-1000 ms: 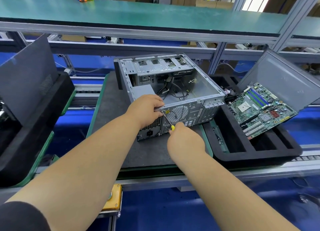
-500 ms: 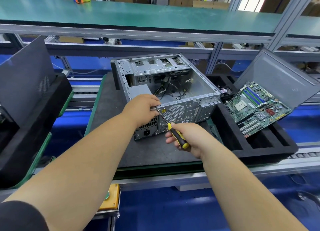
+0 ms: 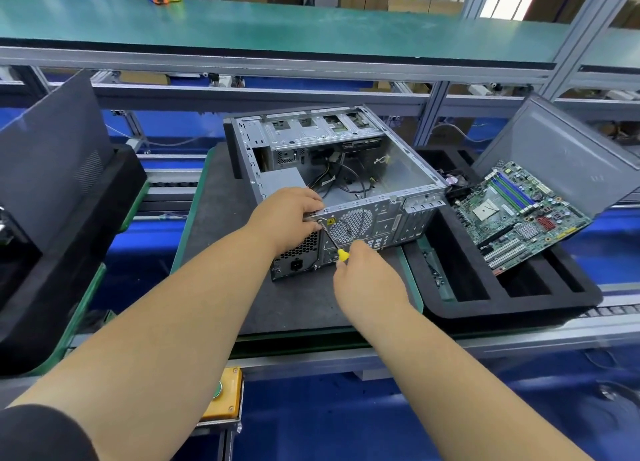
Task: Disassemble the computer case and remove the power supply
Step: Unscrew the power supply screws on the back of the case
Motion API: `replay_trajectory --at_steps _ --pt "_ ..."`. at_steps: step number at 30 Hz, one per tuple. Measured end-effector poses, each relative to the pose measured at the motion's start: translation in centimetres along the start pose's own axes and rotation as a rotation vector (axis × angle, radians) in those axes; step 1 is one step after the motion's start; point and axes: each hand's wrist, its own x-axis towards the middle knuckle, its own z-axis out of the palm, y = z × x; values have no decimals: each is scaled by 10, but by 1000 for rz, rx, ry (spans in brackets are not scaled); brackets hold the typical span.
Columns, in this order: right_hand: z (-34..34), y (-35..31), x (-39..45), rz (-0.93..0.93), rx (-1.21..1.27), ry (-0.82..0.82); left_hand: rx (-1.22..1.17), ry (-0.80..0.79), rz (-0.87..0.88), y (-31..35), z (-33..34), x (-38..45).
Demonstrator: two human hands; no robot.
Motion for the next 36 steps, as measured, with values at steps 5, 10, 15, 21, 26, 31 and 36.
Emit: replay_trajectory --at_steps 5,10,15,21,26,31,36 --pt "4 -6 -5 -73 -203 97 -14 31 8 -1 1 0" --pt "-10 0 6 12 173 -23 -6 38 3 -2 3 -1" --pt "-17 1 15 380 850 -315 6 -16 4 0 0 -5" --pt "-15 3 15 432 1007 -373 -334 475 -13 25 -5 -43" --pt "-14 4 14 385 948 -378 -834 278 -609 50 15 -57" --pt "-11 3 13 332 928 -359 -1445 30 -1022 60 19 -42" --pt "-7 5 13 234 875 -315 -1564 127 -1046 62 23 -28"
